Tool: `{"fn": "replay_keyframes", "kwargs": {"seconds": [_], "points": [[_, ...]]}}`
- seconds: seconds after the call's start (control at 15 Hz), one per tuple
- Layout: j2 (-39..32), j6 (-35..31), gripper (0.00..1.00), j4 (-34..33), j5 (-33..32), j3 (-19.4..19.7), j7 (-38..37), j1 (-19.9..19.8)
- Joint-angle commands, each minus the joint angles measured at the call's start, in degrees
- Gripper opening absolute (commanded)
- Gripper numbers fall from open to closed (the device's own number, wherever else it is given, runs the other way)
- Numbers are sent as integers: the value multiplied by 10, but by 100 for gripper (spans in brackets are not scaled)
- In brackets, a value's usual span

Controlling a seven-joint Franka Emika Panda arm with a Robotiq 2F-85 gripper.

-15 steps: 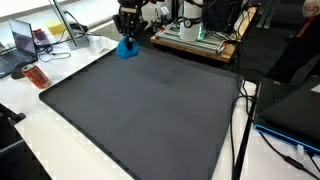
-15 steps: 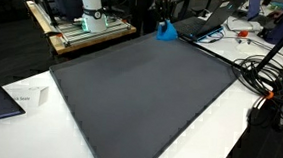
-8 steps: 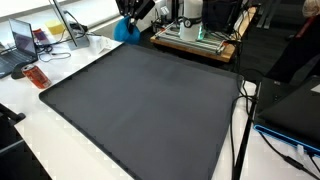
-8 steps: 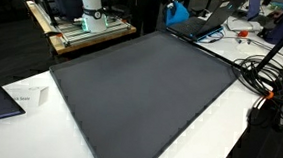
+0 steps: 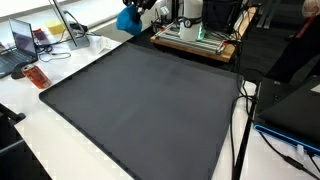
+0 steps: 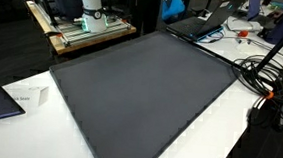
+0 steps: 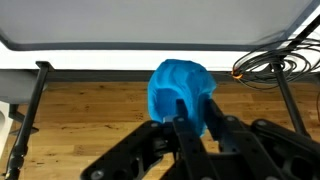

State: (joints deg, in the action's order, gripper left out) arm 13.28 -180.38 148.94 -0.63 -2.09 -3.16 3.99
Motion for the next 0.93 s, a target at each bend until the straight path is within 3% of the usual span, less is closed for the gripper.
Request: {"fn": "replay_keyframes", "kwargs": {"seconds": [0.0, 0.4, 0.87], "points": [[36, 19, 57, 20, 12, -1, 3, 3], [43, 38, 98, 20, 11, -1, 4, 3], [43, 39, 100, 16, -21, -27, -15, -36]]}}
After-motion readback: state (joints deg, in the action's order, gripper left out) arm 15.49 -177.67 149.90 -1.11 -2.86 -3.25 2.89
